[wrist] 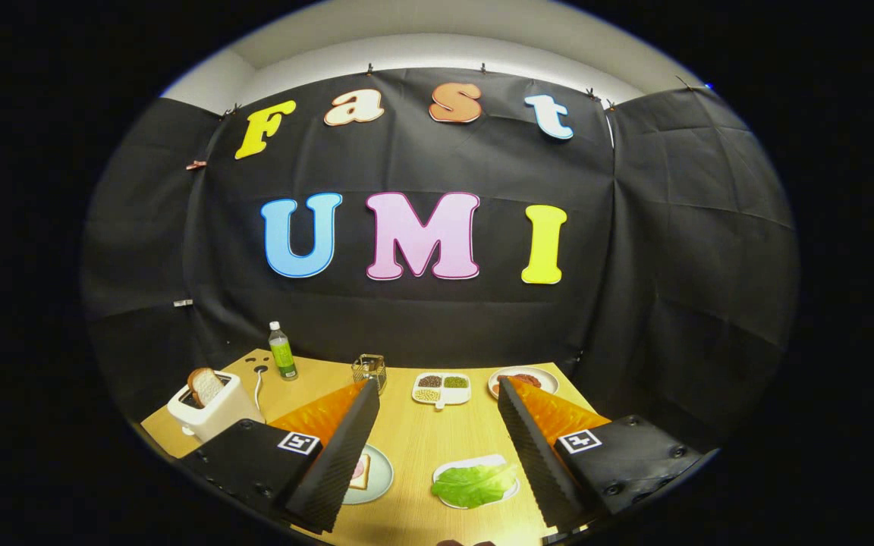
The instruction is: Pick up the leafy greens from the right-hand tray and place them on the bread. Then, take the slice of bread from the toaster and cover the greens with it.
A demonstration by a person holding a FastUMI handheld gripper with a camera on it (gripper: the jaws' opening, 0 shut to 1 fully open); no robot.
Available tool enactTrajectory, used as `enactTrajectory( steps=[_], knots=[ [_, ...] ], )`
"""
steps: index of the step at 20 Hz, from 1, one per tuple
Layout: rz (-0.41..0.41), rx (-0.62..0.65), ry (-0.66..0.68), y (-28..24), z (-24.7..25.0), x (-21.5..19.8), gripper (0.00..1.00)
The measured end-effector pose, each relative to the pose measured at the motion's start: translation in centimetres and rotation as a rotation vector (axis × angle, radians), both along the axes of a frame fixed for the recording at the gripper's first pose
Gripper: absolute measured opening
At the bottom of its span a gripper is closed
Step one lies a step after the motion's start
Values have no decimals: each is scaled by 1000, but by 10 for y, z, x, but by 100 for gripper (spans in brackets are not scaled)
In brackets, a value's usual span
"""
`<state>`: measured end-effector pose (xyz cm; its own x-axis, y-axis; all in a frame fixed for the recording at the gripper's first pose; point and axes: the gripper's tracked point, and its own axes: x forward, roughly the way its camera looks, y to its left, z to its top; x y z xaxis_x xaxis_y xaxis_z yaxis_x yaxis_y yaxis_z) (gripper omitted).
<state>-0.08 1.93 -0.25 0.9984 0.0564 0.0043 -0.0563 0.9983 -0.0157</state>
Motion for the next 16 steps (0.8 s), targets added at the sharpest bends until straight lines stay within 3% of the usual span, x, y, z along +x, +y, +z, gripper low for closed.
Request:
enactTrajectory(
  steps=[10,16],
  knots=[
    [-60,-35,32,10,-15,-4,98],
    [-21,-42,64,15,-30,-3,98]
  ],
)
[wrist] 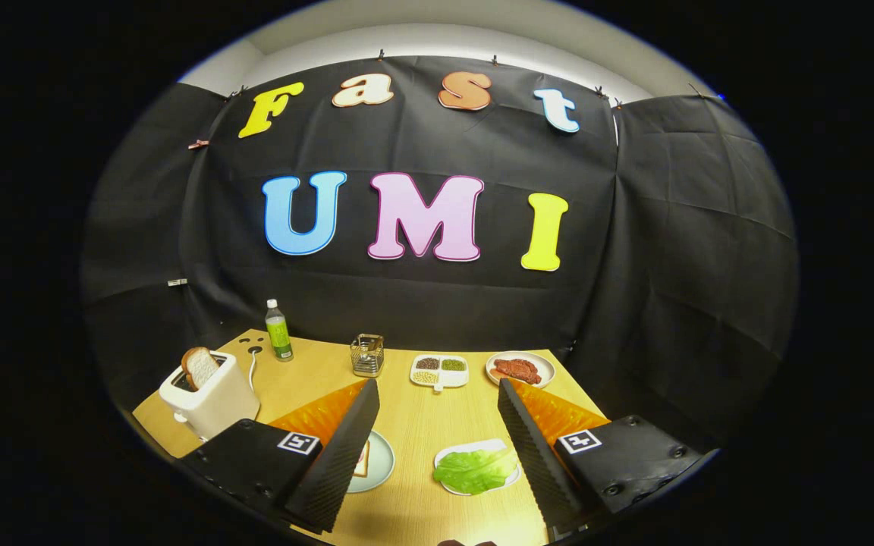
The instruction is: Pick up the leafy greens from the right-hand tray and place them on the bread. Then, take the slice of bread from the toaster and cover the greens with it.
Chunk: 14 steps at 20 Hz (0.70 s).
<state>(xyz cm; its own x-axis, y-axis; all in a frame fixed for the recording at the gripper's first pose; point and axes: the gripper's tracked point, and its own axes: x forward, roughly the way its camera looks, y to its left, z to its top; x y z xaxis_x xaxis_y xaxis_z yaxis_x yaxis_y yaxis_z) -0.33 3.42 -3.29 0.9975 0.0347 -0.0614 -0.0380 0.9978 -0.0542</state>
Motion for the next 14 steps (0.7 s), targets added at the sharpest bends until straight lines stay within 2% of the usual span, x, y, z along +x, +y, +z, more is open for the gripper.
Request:
enactTrajectory(
  steps=[7,14],
  knots=[
    [47,34,106,-24,-36,29,98],
    [67,61,264,-58,-113,56,98]
  ],
)
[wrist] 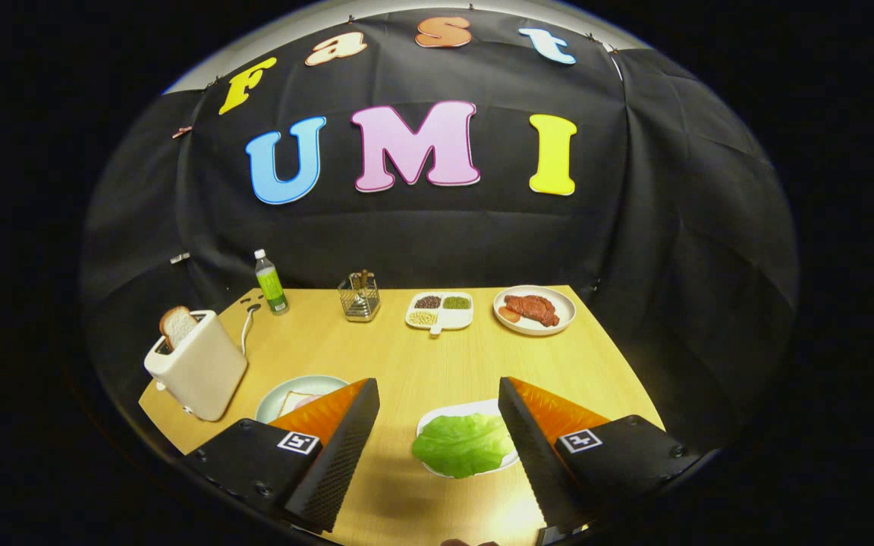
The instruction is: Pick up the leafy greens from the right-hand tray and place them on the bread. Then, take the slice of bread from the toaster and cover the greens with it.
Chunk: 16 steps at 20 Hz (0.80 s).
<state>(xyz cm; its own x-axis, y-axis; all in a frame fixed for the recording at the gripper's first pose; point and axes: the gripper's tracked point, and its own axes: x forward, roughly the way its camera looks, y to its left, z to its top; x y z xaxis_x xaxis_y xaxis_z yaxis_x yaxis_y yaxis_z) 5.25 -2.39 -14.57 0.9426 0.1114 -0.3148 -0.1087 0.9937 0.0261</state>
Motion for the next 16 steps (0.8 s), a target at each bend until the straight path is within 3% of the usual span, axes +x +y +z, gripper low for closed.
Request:
enactTrajectory(
  steps=[7,16],
  knots=[
    [0,-25,176,-14,-86,36,98],
    [4,-87,284,-20,-159,63,99]
  ],
)
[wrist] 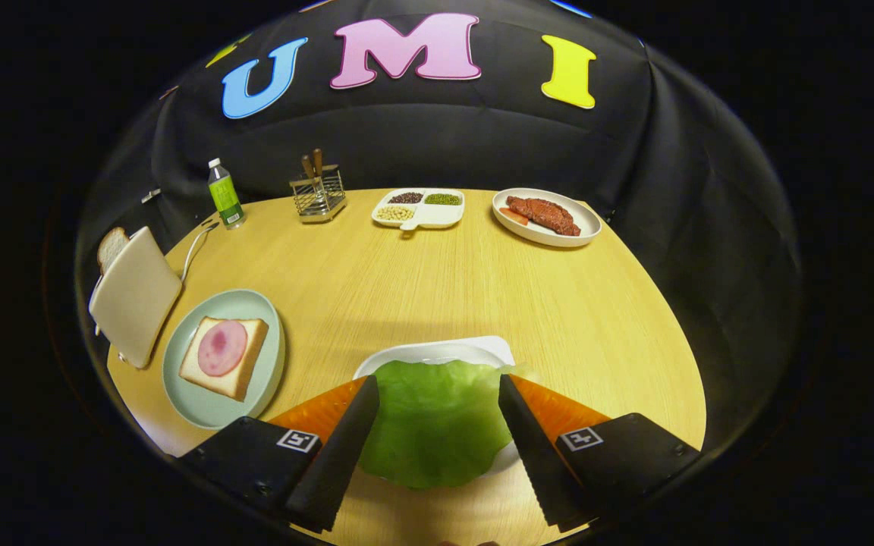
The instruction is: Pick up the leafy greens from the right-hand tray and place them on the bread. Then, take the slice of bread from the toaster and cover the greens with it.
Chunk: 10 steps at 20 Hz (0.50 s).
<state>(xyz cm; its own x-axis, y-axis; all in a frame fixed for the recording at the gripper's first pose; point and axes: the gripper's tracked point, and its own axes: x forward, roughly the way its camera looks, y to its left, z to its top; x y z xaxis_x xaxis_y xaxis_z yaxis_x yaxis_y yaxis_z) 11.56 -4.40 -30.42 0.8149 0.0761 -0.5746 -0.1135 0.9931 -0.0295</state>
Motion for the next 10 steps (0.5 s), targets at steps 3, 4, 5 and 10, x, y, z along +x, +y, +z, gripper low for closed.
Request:
enactTrajectory(
  steps=[3,4,5,10],
  knots=[
    [8,-20,37,-2,-20,-1,99],
    [12,-26,51,-2,-26,-3,99],
    [17,-30,67,-2,-32,-4,99],
    [13,0,72,-1,-34,-3,99]
  ],
)
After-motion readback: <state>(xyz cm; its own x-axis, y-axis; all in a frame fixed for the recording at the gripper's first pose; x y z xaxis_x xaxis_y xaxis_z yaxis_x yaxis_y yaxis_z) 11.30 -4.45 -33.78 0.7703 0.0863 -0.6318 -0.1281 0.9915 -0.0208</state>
